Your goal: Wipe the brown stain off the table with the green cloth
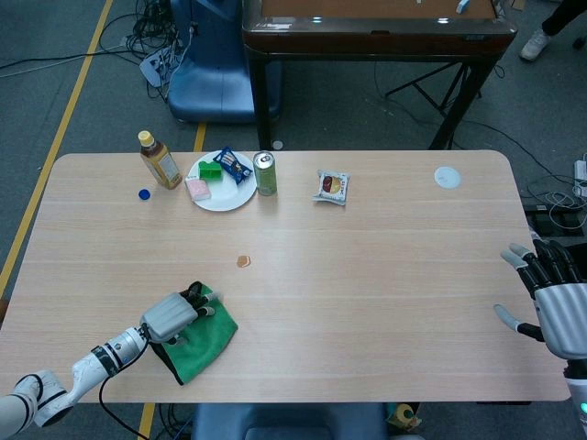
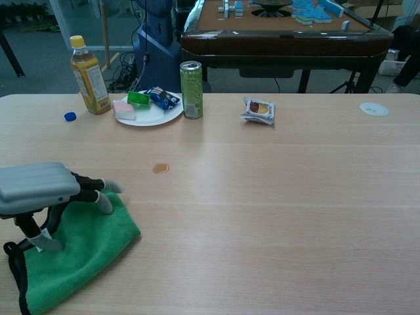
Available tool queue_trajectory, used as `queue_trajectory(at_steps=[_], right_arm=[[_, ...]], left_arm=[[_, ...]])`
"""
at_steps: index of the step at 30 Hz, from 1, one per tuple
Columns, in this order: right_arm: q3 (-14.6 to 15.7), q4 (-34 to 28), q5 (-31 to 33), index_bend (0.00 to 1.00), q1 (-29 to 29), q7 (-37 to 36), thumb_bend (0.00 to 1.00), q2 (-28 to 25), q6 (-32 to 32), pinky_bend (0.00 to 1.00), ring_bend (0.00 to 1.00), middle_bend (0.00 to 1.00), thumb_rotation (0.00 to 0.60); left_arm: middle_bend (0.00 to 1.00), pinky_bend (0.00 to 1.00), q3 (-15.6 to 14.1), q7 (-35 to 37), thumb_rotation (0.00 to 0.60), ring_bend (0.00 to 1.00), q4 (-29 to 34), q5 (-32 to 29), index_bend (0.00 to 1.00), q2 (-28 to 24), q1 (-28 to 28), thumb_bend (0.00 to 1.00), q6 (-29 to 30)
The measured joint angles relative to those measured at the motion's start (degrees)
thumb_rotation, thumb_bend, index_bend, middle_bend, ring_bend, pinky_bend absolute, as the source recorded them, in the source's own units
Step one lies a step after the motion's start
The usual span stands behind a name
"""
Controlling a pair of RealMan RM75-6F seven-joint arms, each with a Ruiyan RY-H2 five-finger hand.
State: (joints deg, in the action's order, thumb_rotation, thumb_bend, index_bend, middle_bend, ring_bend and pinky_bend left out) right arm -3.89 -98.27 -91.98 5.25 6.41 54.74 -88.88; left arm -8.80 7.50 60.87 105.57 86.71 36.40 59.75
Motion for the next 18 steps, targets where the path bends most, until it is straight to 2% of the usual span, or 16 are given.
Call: queue_trajectory(at_steps=[4,8,12,18], right_arm=[[0.0,-0.1,0.1,0.21,-0.3,0.0,0.27,-0.2,-0.4,0.02,0.09,0.2,0.6],[0.0,-0.2,0.0,0.21,-0.6,-0.1,0.27,-0.3,-0.8,0.02,0.09,0.2,0.6],[0.0,-0.2,-0.1,0.21,-0.6,-0.1,0.27,-0.4,-0.9,0.02,0.09,0.2,0.6],[-0.1,0.1,-0.2,0.21,-0.6,-0.3,0.27,-0.2,-0.8,0.02,0.09,0.2,0.6]], left_arm=[[0.26,0.57,-0.8,1.3,0.6,0.39,-2.3,0.7,0.42,1.5,0.0,0.16,1.4],[0.41,0.7,-1.3,3.4,0.6,0.51,-4.1,1.2,0.53,2.4,0.2,0.22,3.4],[0.49,0.75,-0.9,6.0,0.6,0.56,-5.1,1.2,0.57,2.5,0.5,0.22,6.4],[0.52,0.76,1.6,8.5,0.6,0.58,-3.2,-1.4,0.57,1.0,1.6,0.22,7.4]])
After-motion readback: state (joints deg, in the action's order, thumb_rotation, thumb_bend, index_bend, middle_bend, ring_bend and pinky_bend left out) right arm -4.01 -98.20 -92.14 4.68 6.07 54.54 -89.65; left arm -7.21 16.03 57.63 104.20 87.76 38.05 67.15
